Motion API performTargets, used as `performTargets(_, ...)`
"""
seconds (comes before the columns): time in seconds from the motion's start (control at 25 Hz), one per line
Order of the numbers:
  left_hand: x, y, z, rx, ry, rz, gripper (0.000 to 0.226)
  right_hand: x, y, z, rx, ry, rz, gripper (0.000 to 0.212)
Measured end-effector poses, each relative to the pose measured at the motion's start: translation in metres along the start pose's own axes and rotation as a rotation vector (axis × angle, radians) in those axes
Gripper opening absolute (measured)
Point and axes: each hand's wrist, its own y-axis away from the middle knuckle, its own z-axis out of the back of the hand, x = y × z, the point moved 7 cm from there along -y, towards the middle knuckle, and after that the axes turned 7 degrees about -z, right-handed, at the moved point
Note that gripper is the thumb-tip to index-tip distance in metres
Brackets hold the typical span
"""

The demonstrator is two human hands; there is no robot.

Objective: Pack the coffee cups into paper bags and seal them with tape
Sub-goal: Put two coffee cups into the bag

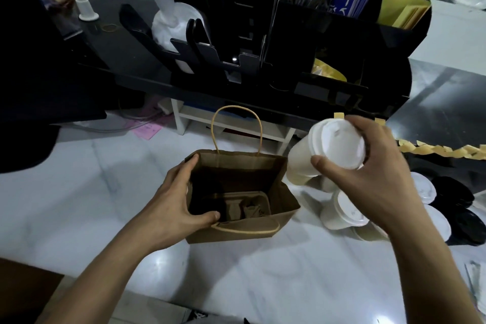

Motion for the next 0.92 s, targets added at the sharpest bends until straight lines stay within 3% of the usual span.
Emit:
performTargets(0.16, 0.001, -0.002, 0.001, -0.01, 0.0, 0.003, 0.117, 0.035, 0.009, 0.023, 0.008, -0.135, 0.072, 0.078)
performTargets(0.32, 0.002, -0.003, 0.0, -0.014, 0.039, -0.004, 0.121, 0.053, 0.01, 0.002, 0.209, -0.186, 0.105, 0.079)
performTargets(0.72, 0.004, -0.001, 0.0, -0.019, 0.074, -0.008, 0.128, 0.062, 0.015, -0.112, 0.599, 0.248, 0.257, 0.085)
performTargets(0.92, 0.004, 0.0, -0.001, -0.011, 0.093, -0.01, 0.128, 0.065, 0.017, -0.156, 0.655, 0.464, 0.359, 0.08)
